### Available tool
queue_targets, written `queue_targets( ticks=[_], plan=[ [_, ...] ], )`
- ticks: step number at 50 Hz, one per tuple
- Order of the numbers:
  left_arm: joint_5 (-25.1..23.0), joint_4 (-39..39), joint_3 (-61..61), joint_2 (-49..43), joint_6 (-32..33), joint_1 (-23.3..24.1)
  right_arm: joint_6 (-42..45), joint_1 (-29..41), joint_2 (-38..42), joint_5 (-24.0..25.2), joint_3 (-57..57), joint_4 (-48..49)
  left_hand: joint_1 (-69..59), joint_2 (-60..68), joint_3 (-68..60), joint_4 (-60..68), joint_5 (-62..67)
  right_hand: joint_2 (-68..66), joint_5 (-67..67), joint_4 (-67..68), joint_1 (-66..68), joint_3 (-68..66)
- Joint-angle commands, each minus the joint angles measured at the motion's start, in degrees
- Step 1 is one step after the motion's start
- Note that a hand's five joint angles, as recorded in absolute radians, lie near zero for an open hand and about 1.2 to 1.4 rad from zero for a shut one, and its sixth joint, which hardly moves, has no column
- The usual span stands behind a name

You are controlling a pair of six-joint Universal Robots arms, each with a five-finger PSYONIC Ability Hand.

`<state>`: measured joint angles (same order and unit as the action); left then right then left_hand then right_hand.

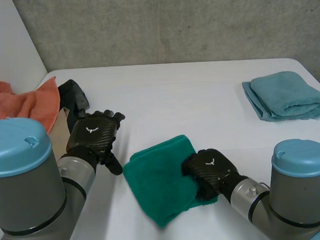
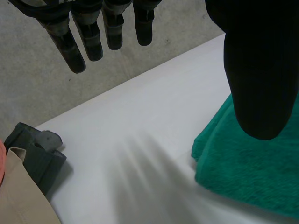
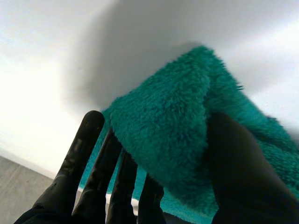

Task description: Fold the laundry.

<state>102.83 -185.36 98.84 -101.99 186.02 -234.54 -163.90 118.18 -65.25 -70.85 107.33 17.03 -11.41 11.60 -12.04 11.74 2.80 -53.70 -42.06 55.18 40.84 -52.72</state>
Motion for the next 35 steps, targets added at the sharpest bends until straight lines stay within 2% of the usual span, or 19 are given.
queue_targets(
  ticks=[1, 15, 16, 17, 20, 22, 35],
  plan=[
    [0.00, 0.00, 0.12, 0.04, -0.05, -0.04, 3.05, 0.12, -0.23, -0.52, -0.01, 1.95, 1.41, -1.60, 2.04, -1.74, -2.80, -26.30, -27.94, 24.82, 39.16, -27.28],
    [0.00, 0.00, 0.21, 0.13, -0.05, -0.22, 10.96, 0.12, -0.93, -2.10, -3.70, 1.08, 1.41, -1.60, 2.04, -1.74, -2.80, -26.30, -27.94, 24.82, 39.16, -27.28],
    [0.00, 0.00, 0.21, 0.04, 0.04, -0.22, 11.40, 0.12, -0.75, -2.10, -3.79, 0.81, 1.41, -1.60, 2.04, -1.74, -2.80, -19.53, -21.18, 18.05, 32.39, -20.51],
    [0.00, 0.00, 0.21, 0.04, 0.04, -0.22, 11.93, 0.03, -0.66, -2.10, -3.62, 0.11, 1.41, -1.60, 2.04, -1.74, -2.80, 0.52, -1.12, -2.00, 12.34, -0.46],
    [0.00, 0.00, 0.30, 0.04, -0.05, -0.22, 11.76, -0.32, -0.84, -2.10, -3.62, -2.08, 1.41, -1.60, 2.04, -1.74, -2.80, 7.76, 6.12, -9.25, 5.10, 6.79],
    [0.00, 0.00, 0.30, 0.04, -0.05, -0.22, 11.85, -0.67, -1.10, -2.01, -3.53, -4.45, 1.41, -1.60, 2.04, -1.74, -2.80, 20.36, 18.72, -21.84, -7.50, 19.38],
    [-0.08, 0.00, 0.47, -0.05, 0.04, -0.22, 12.90, -0.76, -2.68, -0.78, -1.95, -9.38, 1.41, -1.60, 2.04, -1.74, -2.80, 29.31, 27.67, -30.80, -16.45, 28.34]
  ],
)
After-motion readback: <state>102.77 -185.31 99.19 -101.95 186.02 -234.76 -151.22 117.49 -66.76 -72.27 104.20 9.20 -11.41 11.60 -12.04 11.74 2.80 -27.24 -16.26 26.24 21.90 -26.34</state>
